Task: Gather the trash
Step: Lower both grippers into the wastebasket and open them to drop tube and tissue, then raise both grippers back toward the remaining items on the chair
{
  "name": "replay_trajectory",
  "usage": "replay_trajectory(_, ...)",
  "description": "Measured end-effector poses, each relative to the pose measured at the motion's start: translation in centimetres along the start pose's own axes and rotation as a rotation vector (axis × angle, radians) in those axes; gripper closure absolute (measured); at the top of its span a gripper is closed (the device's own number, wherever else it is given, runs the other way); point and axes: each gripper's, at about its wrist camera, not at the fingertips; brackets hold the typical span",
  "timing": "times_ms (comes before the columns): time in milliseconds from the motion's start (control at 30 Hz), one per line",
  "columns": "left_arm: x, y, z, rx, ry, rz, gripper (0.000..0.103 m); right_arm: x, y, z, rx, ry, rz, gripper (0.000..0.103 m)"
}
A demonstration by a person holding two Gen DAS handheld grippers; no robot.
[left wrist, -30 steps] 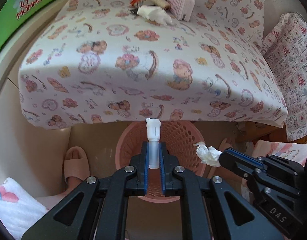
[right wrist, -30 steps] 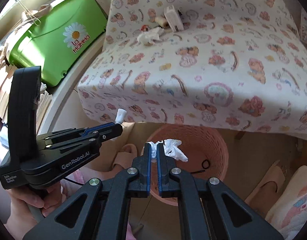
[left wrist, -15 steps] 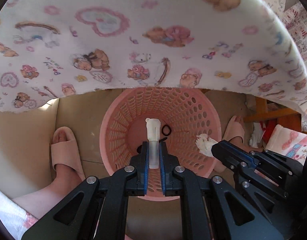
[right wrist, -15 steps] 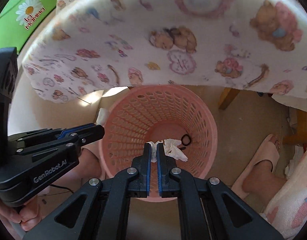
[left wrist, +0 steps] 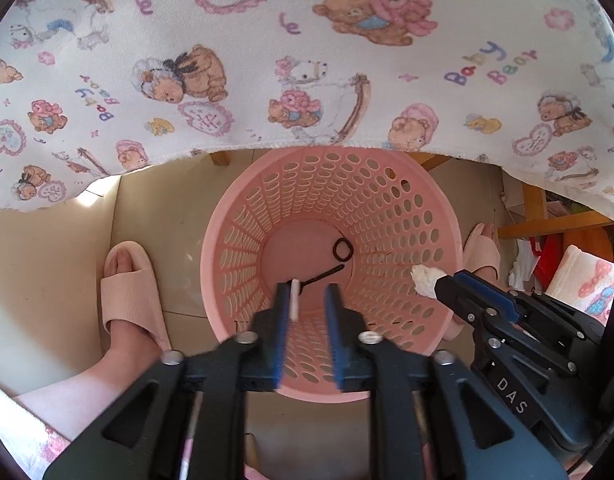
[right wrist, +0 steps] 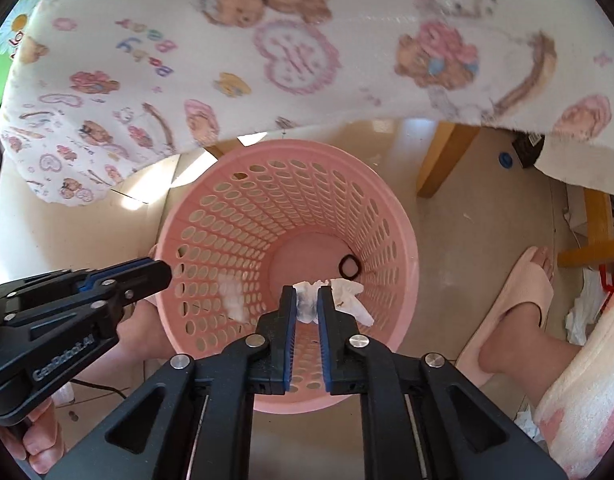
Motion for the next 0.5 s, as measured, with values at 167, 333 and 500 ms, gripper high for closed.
replay_trajectory(167, -1.0, -0.3, 0.0, -0.018, 0.066, 0.03, 0.052, -0.2, -0.4, 0.4, 0.02, -0.016, 0.02, 0.053)
replay_trajectory(333, -3.8, -1.2, 0.2, -0.029, 0.081, 0.091, 0.047, -1.6, -0.7, 0.0, 0.014, -0.047, 0.063, 0.043)
replay_trajectory(500, -8.1, -2.9, 1.1, 0.007, 0.126, 0.251, 0.04, -4.7, -1.0, 0.0, 0.009, -0.124, 0.159, 0.038)
Point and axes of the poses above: each gripper's, at about its wrist camera, not at the fingertips, and x roughly the way its jaws point, z to its right, y to its top, and after that the axes turned 12 degrees about -z, right-handed
